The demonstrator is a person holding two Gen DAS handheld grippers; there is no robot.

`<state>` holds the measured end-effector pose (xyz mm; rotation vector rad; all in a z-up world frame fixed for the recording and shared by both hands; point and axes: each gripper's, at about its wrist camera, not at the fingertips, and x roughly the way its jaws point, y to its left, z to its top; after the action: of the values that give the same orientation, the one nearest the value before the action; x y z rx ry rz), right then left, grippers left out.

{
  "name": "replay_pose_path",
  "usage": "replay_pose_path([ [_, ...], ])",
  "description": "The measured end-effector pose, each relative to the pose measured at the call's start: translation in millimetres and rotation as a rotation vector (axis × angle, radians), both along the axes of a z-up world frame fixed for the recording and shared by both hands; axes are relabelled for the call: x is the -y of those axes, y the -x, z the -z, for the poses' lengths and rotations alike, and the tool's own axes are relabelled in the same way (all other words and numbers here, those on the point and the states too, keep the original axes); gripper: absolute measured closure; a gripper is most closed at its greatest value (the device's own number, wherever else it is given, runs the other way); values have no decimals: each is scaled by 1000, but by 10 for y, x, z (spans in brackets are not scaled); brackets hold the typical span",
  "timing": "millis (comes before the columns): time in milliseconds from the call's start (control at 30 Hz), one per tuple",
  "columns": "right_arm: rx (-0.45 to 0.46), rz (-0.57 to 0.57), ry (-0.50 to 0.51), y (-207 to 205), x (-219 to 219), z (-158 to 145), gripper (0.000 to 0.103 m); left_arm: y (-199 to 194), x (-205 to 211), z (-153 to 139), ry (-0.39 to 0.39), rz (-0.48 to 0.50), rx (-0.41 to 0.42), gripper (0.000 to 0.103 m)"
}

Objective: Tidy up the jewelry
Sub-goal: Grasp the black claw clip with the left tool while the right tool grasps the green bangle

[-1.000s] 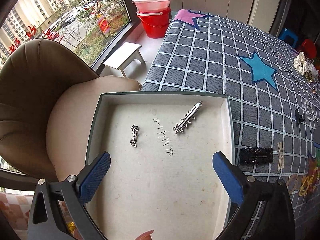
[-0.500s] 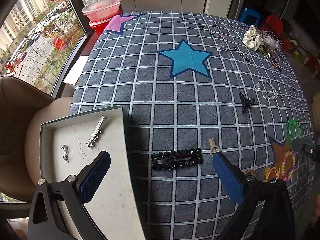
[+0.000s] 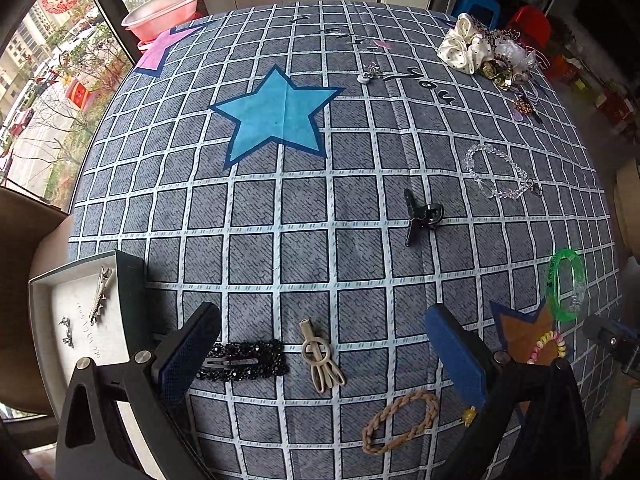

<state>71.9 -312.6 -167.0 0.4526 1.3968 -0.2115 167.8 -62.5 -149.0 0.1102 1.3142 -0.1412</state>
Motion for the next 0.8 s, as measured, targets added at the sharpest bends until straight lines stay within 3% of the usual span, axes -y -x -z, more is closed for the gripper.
replay_pose_path([
  [300, -12, 8, 40, -92, 342, 98, 0, -233, 253, 178, -8, -7, -19, 0],
  [800, -51, -143, 137, -480, 522, 494, 0, -615, 520, 514, -23, 27, -22, 0],
])
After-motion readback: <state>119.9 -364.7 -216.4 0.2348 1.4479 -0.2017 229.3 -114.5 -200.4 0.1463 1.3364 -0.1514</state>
